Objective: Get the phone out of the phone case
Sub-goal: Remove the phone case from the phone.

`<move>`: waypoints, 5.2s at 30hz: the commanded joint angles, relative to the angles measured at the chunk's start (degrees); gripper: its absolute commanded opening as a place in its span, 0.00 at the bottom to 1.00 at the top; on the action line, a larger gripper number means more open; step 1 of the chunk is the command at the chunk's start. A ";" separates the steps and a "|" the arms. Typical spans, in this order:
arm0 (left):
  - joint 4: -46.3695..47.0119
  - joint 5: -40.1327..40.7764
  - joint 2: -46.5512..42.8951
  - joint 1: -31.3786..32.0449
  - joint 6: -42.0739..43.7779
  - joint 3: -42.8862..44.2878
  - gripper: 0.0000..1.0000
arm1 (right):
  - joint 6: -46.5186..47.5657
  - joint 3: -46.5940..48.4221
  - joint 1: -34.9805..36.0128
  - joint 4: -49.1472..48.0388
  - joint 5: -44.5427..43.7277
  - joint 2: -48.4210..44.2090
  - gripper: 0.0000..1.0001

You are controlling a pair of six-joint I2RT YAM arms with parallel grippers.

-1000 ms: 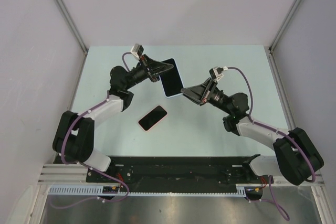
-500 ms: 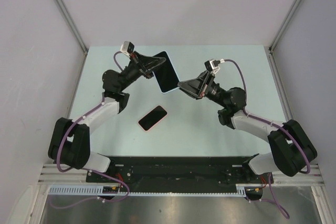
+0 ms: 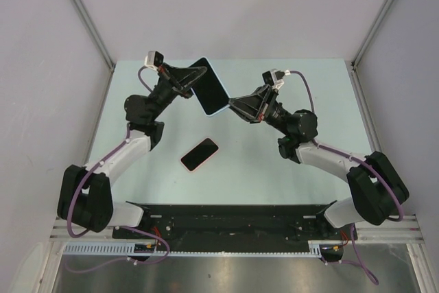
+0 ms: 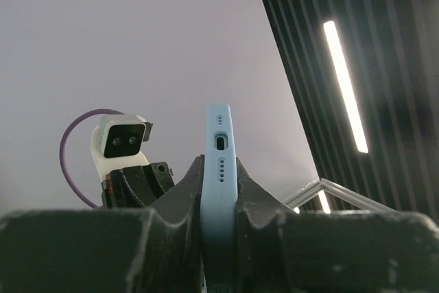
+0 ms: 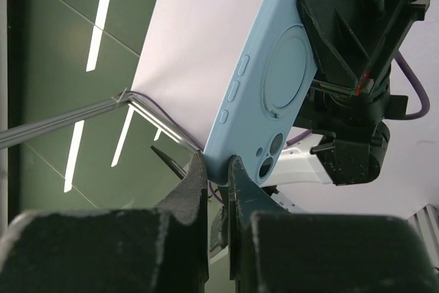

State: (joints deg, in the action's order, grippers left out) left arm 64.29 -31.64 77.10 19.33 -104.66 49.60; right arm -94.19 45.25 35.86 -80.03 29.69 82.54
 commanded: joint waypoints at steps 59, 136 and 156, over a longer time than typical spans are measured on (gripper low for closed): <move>-35.46 -11.60 -13.12 0.62 24.59 8.85 0.00 | 41.28 3.61 -1.06 58.41 1.95 -25.41 0.82; -29.40 -5.71 -16.10 0.53 21.52 2.43 0.00 | 16.59 -1.66 7.21 20.18 -3.94 -8.63 0.00; -17.00 -6.51 -19.88 2.37 3.59 -1.27 0.00 | 24.93 1.32 3.96 -11.73 12.40 4.20 0.00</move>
State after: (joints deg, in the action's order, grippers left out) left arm 41.15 -39.07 62.43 18.96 -91.02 45.01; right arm -75.35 44.31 40.60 -77.80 37.60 84.07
